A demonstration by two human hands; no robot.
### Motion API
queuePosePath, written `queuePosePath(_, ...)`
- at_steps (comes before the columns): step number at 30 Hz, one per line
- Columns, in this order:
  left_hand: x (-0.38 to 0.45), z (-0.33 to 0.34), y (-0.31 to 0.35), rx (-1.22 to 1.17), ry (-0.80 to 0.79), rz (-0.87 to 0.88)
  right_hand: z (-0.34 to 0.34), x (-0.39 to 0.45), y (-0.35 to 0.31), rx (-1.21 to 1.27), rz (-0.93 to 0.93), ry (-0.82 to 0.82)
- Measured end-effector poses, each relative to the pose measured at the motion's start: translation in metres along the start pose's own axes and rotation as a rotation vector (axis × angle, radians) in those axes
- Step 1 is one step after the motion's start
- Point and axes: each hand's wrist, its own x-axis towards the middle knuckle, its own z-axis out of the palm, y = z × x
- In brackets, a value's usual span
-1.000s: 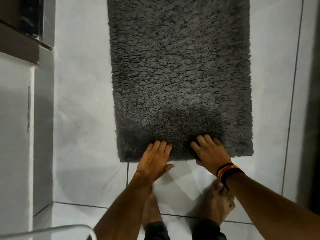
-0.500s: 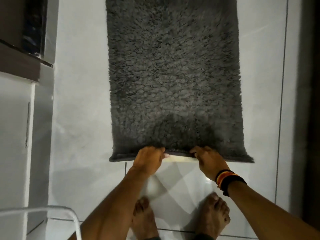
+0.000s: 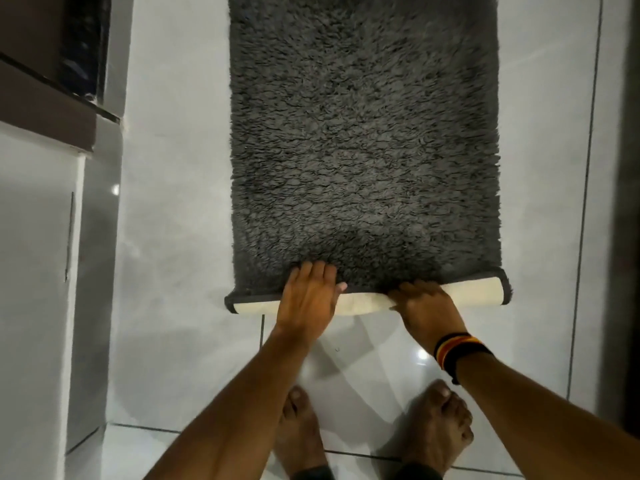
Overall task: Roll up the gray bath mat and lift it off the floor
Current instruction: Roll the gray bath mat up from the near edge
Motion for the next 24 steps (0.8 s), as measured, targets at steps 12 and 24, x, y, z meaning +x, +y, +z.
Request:
queuePosePath(12,0.019,0.002,-0.030,0.085,-0.028,0.175,-0.014,0.023,0.014,0.213,0.152,-0.190)
queuePosePath(24,0.054,-0.030,-0.038,-0.188,-0.217,-0.069,-0.028,0.021,-0.004,-0.072,0.142,0.002)
